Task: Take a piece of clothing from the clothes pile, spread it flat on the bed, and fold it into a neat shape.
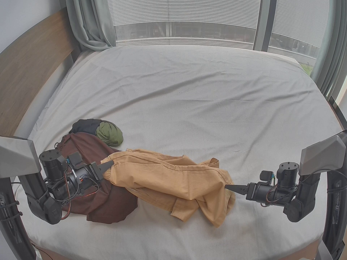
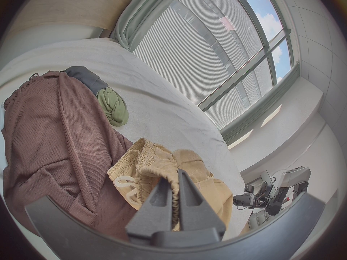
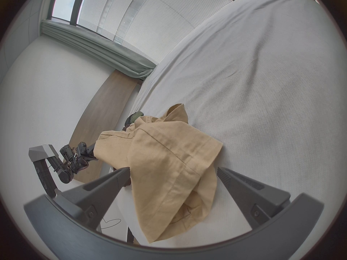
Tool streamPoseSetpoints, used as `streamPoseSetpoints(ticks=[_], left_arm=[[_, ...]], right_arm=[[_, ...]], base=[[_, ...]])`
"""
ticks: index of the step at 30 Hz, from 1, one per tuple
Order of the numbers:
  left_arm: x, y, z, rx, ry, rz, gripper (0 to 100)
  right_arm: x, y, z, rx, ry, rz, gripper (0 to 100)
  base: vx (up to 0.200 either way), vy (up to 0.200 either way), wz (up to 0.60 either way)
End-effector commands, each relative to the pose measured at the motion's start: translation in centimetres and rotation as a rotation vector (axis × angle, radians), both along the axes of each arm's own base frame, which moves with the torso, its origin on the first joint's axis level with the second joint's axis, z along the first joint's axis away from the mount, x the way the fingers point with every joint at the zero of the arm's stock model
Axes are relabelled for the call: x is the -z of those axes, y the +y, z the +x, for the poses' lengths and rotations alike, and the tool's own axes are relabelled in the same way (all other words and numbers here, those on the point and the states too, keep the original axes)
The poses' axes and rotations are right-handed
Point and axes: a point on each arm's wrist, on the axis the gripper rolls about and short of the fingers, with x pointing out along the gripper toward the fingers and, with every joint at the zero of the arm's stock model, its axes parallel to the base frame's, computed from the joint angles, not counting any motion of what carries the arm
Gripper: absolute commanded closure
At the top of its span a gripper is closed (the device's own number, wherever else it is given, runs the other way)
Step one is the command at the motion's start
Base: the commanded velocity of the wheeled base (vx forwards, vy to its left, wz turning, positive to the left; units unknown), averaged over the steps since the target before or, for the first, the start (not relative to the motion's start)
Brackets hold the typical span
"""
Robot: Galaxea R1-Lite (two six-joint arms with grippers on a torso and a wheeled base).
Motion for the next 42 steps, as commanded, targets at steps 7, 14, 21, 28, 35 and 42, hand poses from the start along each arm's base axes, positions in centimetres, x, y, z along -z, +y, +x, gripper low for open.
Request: streamPoseSetpoints(ticks=[7, 14, 21, 28, 35, 42], left_arm=[[-0.1, 0.0, 0.0, 0.002, -0.004, -0.001, 100], [-0.2, -0.1, 0.0, 0.003, -0.006, -0.001, 100], [-0.2, -0.1, 0.0, 0.003, -0.007, -0.001, 100], [-0.1, -0.1, 0.0, 0.003, -0.006, -0.001, 100], [-0.1, -0.1, 0.0, 0.003, -0.003, -0.001, 100], [-0.1, -0.1, 0.0, 0.005, -0.003, -0.001, 100]], right_arm=[[0.4, 0.5, 0.3, -0.010, 0.000, 0.003, 0], [1.1, 1.3, 0.3, -0.031, 0.020, 0.004, 0], [0.5, 2.2, 1.0, -0.025, 0.027, 0.062, 0], [-1.2, 2.4, 1.3, -0.014, 0.005, 0.108, 0], [-4.1, 2.6, 1.3, -0.007, -0.034, 0.178, 0], [-4.6, 2.5, 1.7, 0.009, -0.030, 0.207, 0]], base=[[0.000, 0.000, 0.00], [0.000, 0.000, 0.00], [0.000, 0.000, 0.00], [0.000, 0.000, 0.00], [0.000, 0.000, 0.00], [0.000, 0.000, 0.00]])
